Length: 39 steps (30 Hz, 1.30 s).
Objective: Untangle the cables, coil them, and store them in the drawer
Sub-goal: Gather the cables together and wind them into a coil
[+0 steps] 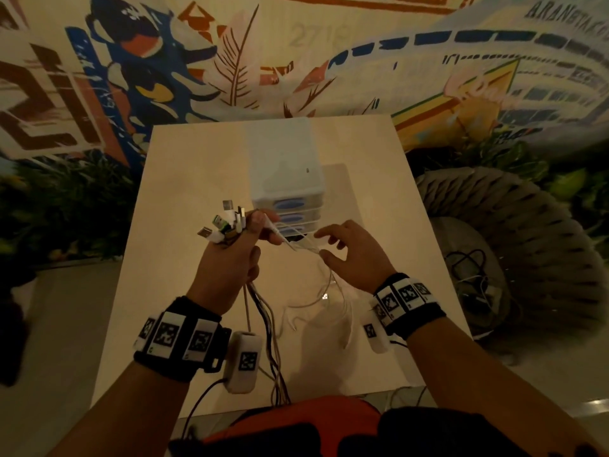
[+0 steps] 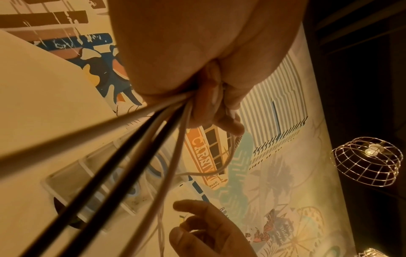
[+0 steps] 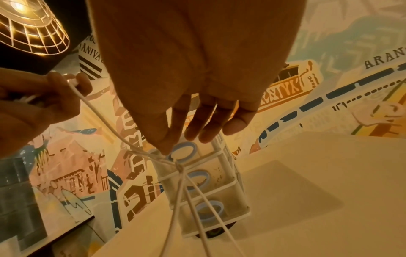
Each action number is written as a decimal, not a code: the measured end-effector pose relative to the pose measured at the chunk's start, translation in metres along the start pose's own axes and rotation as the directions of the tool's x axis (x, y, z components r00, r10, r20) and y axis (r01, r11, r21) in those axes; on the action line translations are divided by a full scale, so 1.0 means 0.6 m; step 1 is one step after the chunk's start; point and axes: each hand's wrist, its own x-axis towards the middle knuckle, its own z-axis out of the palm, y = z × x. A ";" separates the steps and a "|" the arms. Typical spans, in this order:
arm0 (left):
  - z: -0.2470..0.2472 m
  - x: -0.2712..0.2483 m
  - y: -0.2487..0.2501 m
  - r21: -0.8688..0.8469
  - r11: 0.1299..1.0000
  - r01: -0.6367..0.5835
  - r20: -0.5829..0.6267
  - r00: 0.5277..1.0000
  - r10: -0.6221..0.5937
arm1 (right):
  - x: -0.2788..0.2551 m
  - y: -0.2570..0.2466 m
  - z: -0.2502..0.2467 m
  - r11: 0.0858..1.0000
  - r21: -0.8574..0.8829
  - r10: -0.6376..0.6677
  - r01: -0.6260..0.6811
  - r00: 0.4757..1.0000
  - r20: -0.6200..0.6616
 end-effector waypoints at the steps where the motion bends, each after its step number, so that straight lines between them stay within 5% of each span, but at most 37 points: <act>1: -0.002 0.001 0.000 -0.005 1.000 0.002 0.002 1.000 -0.002 | 0.002 -0.005 -0.001 1.000 0.024 -0.021 0.020 0.999 0.026; 8: -0.001 0.004 0.005 -0.044 0.999 -0.008 0.003 1.000 0.008 | 0.034 -0.031 0.018 0.996 -0.084 -0.006 0.023 0.981 0.192; 13: -0.018 0.015 -0.001 -0.006 0.999 -0.035 -0.145 0.989 0.033 | 0.028 -0.029 0.003 0.980 0.125 0.133 -0.156 0.976 0.175; 17: -0.028 0.024 -0.009 -0.029 0.999 -0.039 -0.253 0.967 0.031 | 0.018 -0.037 -0.010 0.985 0.159 0.048 -0.073 0.986 0.157; 24: -0.002 0.031 -0.014 -0.030 1.000 -0.004 -0.207 0.978 -0.003 | 0.023 -0.070 -0.012 0.983 0.174 -0.114 0.066 0.952 0.285; 31: -0.010 0.024 -0.028 0.269 0.959 0.091 -0.082 0.994 -0.071 | 0.038 -0.092 -0.034 0.947 0.320 -0.055 -0.023 0.971 0.232; 39: -0.019 0.025 -0.045 0.645 0.755 -0.119 0.040 0.992 0.121 | 0.040 -0.081 -0.035 0.985 0.121 -0.144 0.122 0.971 0.191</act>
